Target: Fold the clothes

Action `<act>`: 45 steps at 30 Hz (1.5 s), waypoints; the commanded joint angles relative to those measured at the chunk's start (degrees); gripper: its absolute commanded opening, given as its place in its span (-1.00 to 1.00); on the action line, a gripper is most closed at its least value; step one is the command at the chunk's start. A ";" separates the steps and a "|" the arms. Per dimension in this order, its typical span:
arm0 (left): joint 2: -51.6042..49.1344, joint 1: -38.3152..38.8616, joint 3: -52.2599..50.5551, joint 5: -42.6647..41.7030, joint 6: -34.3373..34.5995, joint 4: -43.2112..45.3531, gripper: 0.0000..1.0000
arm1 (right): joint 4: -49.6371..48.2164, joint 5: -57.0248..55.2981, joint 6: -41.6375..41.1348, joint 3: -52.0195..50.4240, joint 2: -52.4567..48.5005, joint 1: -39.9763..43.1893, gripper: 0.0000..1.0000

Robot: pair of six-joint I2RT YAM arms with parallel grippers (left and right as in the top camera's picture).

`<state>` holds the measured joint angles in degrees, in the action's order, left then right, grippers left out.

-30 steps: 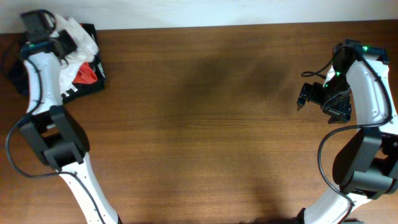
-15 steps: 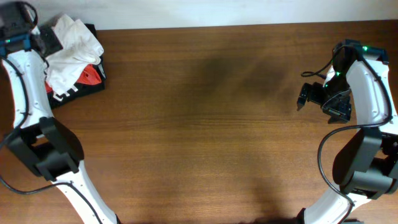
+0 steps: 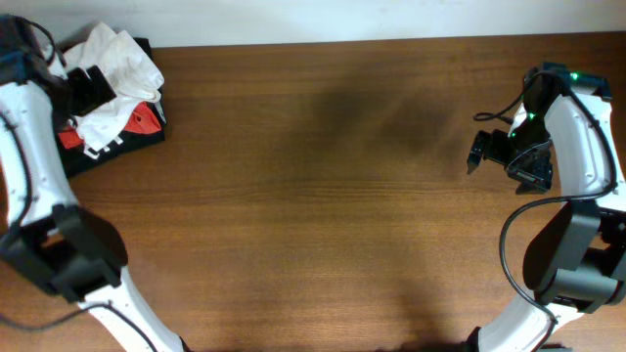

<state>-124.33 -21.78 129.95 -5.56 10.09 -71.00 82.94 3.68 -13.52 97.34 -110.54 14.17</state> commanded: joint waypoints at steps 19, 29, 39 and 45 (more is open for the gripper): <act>56.98 26.88 -31.32 -7.10 -6.29 -25.70 0.98 | 0.20 -0.72 -0.24 0.70 0.57 0.11 0.97; 84.76 24.85 -76.41 -16.06 -20.28 19.04 0.98 | 0.20 -0.72 -0.22 0.70 0.57 0.11 0.97; 117.00 18.88 -122.49 -6.47 -11.08 72.37 0.98 | 0.20 -0.74 -0.22 0.70 0.57 0.11 0.97; 124.06 18.91 -129.46 0.81 -6.64 70.29 0.99 | 0.20 -0.72 -0.22 0.70 0.57 0.11 0.97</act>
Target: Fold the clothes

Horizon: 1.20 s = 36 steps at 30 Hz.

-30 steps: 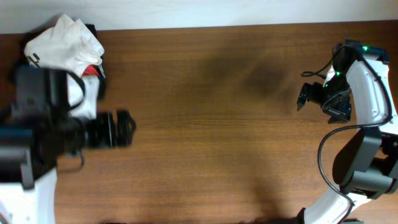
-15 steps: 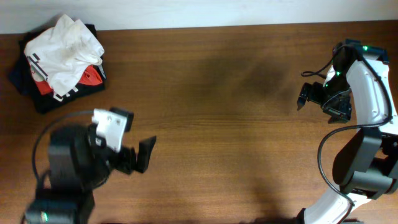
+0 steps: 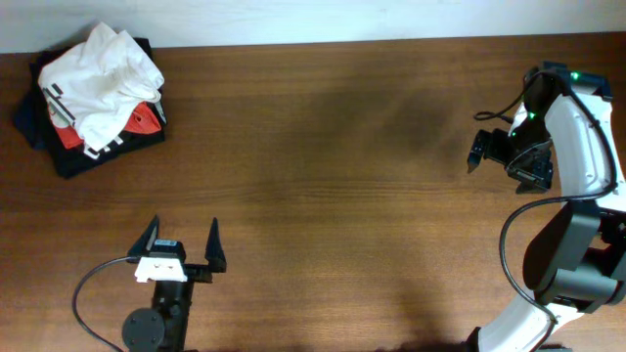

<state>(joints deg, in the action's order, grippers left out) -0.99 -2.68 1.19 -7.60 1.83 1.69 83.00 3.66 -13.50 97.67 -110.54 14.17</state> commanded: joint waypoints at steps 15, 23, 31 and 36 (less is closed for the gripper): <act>0.70 -0.22 -0.68 2.95 1.62 -6.01 0.98 | 0.13 -0.70 -0.24 0.37 0.57 0.11 0.97; 0.70 -0.22 -0.68 2.95 1.62 -6.01 0.98 | 0.15 -0.72 -0.24 0.37 20.24 0.04 0.97; 0.70 -0.22 -0.68 2.95 1.62 -6.01 0.98 | -9.57 -6.12 -0.04 -13.14 49.99 -14.56 0.97; 0.70 -0.22 -0.68 2.95 1.62 -6.01 0.98 | -33.53 3.54 -0.04 -49.94 81.55 -14.67 0.97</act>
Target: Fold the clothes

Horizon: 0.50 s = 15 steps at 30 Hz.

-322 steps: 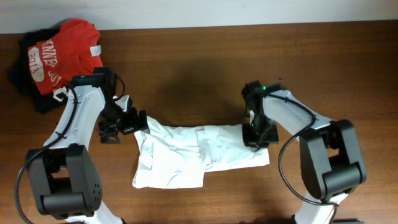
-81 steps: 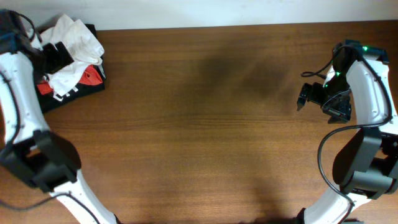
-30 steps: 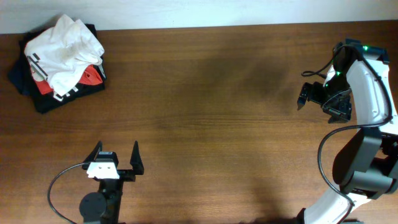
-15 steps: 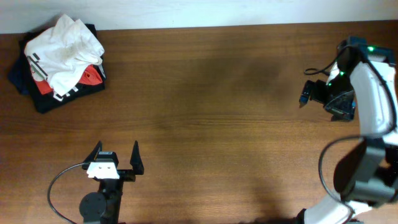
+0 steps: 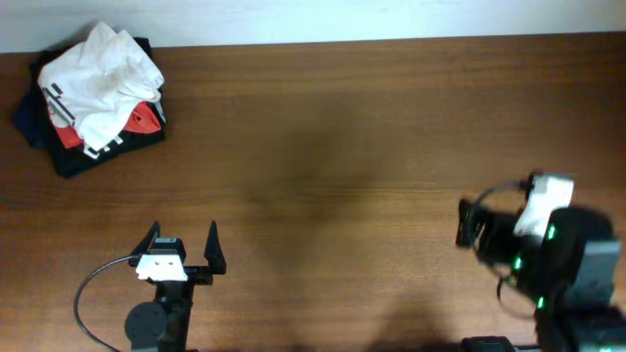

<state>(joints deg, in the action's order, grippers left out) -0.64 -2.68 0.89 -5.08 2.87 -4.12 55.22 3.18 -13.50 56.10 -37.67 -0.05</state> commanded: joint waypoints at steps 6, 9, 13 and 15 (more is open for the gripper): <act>0.35 -0.22 -0.37 0.44 0.57 -0.20 0.98 | -16.00 5.27 -0.04 -30.34 35.80 -0.44 0.97; 0.35 -0.22 -0.37 0.44 0.57 -0.20 0.98 | -22.47 5.44 -0.04 -36.35 37.48 -0.44 0.97; 0.35 -0.22 -0.37 0.44 0.57 -0.20 0.98 | -41.75 5.46 -0.02 -46.31 37.48 -0.44 0.97; 0.35 -0.22 -0.37 0.44 0.57 -0.20 0.98 | -47.95 5.46 -0.02 -50.03 37.48 -0.44 0.97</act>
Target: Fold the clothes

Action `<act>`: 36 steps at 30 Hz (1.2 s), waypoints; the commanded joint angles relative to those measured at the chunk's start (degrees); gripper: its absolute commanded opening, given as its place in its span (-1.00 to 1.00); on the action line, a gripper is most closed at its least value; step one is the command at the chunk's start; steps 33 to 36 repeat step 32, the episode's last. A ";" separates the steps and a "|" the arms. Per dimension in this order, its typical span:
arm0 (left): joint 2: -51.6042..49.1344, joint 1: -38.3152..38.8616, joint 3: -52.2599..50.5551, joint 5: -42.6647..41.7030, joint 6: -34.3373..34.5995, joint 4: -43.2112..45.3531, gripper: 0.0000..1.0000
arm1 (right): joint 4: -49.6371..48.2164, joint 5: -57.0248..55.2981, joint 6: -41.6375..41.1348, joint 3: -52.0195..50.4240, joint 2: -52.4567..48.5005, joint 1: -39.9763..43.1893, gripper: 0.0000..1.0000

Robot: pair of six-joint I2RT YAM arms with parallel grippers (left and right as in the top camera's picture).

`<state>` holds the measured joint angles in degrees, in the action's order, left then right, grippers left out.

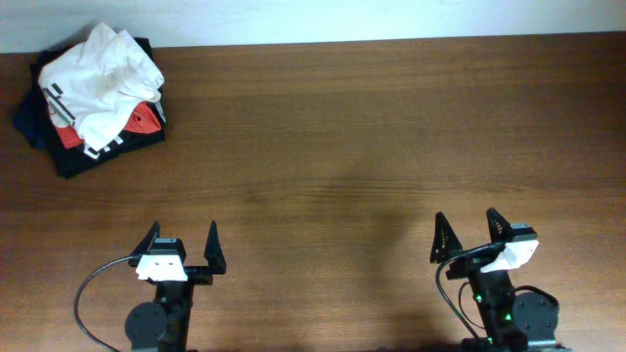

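Observation:
A pile of clothes (pixel 93 93) lies at the table's far left corner: a crumpled white garment on top of dark and red ones. My left gripper (pixel 181 242) rests near the front edge at the left, open, with nothing between its fingers. My right gripper (pixel 465 233) sits near the front edge at the right, also open and empty. Both are far from the pile.
The brown wooden table (pixel 333 147) spans the whole view, its far edge meeting a white wall. A cable (pixel 93 284) loops beside the left arm's base.
My right arm has drawn back from mid-right of the table to a folded pose at the front edge, with its gripper open. The left arm and the clothes pile have not moved.
At first my left arm reached over the clothes pile at the far left corner while the right arm hovered at the far right. Then the left arm was folded at the front edge. The right arm was lower later, and now it is folded too.

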<state>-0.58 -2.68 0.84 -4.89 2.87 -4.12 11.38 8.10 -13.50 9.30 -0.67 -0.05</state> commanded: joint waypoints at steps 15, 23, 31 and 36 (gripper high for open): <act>0.28 -0.22 -0.33 0.22 0.57 -0.20 0.98 | -7.67 0.48 13.05 -8.98 0.48 -0.33 0.97; 0.28 -0.22 -0.33 0.24 0.57 -0.20 0.98 | -7.69 0.50 13.05 -8.98 0.48 -0.31 0.97; 0.28 -0.22 -0.33 0.24 0.57 -0.20 0.98 | -7.69 0.50 13.05 -8.98 0.48 -0.31 0.97; 0.28 -0.22 -0.33 0.24 0.57 -0.20 0.98 | -7.69 0.48 13.03 -8.98 0.48 -0.31 0.97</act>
